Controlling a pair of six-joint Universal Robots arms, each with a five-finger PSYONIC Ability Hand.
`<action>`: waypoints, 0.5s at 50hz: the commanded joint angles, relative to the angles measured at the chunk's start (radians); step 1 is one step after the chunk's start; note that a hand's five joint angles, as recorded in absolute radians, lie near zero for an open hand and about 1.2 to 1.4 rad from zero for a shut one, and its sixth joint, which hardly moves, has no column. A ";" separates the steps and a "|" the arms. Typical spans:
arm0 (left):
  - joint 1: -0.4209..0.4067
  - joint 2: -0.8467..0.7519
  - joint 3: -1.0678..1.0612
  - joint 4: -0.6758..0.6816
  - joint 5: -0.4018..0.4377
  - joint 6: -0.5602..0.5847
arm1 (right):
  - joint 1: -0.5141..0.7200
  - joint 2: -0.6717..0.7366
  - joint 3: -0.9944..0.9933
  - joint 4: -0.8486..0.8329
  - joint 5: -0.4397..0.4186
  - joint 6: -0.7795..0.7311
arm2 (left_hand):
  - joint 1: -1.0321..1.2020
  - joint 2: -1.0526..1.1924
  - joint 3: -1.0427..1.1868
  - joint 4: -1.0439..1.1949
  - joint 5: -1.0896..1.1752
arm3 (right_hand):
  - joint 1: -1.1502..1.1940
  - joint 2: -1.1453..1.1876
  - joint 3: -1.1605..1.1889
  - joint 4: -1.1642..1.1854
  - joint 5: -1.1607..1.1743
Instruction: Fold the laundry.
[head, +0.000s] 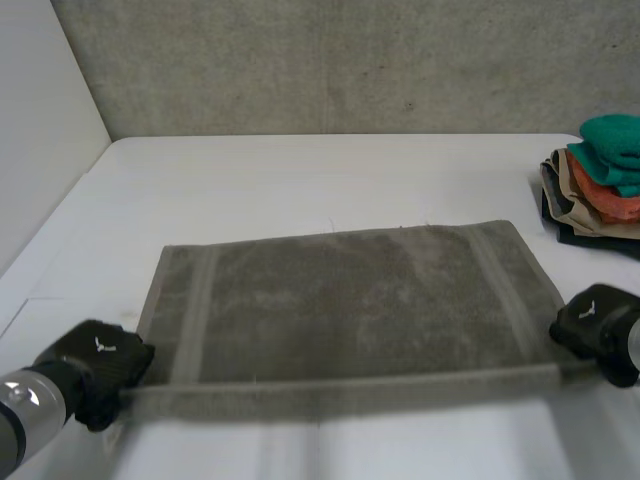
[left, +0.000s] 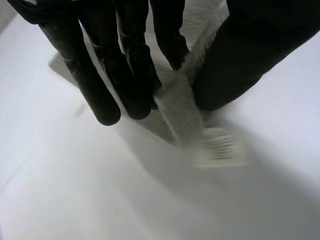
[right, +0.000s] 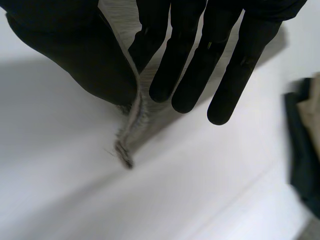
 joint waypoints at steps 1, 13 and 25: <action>-0.025 -0.115 0.127 0.253 0.003 -0.050 | 0.039 0.112 -0.092 -0.235 -0.006 0.185 | 0.256 0.196 0.200 0.192 0.218 | 0.259 0.215 0.200 0.194 0.200; -0.100 -0.590 0.595 0.560 -0.020 -0.177 | 0.160 0.448 -0.447 -0.594 0.060 0.299 | 0.256 0.196 0.200 0.192 0.218 | 0.259 0.215 0.200 0.194 0.200; -0.166 -0.880 0.973 0.480 -0.186 -0.180 | 0.192 0.780 -0.797 -0.810 -0.007 0.305 | 0.256 0.196 0.200 0.192 0.218 | -0.016 -0.060 -0.075 -0.081 -0.075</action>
